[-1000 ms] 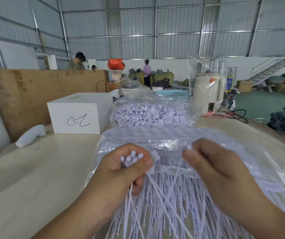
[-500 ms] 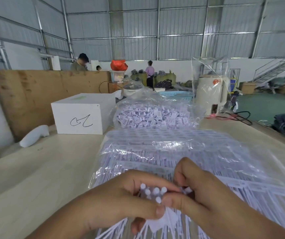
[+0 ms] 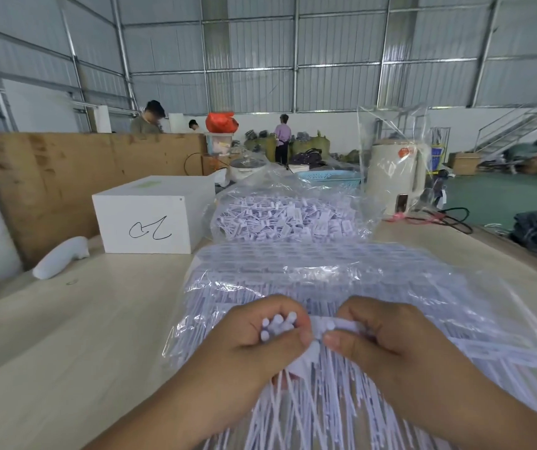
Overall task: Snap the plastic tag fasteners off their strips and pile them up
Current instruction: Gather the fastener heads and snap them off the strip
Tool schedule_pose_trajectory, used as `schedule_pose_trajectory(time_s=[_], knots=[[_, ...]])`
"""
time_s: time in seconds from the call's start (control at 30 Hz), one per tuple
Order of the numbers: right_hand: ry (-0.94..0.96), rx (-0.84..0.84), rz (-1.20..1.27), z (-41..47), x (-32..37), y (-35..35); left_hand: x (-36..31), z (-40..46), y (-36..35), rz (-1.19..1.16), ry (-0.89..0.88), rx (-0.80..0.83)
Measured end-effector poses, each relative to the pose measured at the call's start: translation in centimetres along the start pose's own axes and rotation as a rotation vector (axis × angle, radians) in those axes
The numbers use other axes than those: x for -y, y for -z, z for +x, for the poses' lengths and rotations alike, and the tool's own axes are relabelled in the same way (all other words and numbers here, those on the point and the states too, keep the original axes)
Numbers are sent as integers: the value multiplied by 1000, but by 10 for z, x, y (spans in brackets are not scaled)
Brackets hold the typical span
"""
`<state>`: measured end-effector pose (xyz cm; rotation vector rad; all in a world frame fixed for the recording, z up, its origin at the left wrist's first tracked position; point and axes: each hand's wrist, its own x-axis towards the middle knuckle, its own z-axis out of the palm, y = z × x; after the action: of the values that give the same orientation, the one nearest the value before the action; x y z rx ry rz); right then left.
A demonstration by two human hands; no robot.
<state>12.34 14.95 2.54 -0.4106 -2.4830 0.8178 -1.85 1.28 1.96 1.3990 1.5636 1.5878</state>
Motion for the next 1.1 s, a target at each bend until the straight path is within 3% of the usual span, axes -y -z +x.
schedule_pose_trajectory(time_s=[0.1, 0.27, 0.43, 0.5, 0.63, 0.77, 0.9, 1.0, 1.1], knots=[[36, -165, -2, 0, 8, -10, -3, 0, -8, -2, -74, -132], [-51, -436, 270, 4, 9, 3, -6, 0, -3, -143, -55, -317], [66, 70, 248, -5, 6, -5, -5, -1, 6, -35, -17, -75], [108, 148, 197, -4, 5, -10, -4, -1, 7, -47, 14, 80], [150, 159, 106, -2, 2, -8, -8, -2, 13, -48, 40, 264], [191, 126, -35, -3, 4, -9, -7, -1, 15, -37, 80, 328], [151, 70, -107, -3, 1, -9, -6, 0, 15, -32, 126, 264], [108, 51, -12, -1, -5, -7, -2, 1, 9, -8, 117, 131], [127, -30, 83, -2, -5, -6, -1, 1, 7, -51, 113, 106]])
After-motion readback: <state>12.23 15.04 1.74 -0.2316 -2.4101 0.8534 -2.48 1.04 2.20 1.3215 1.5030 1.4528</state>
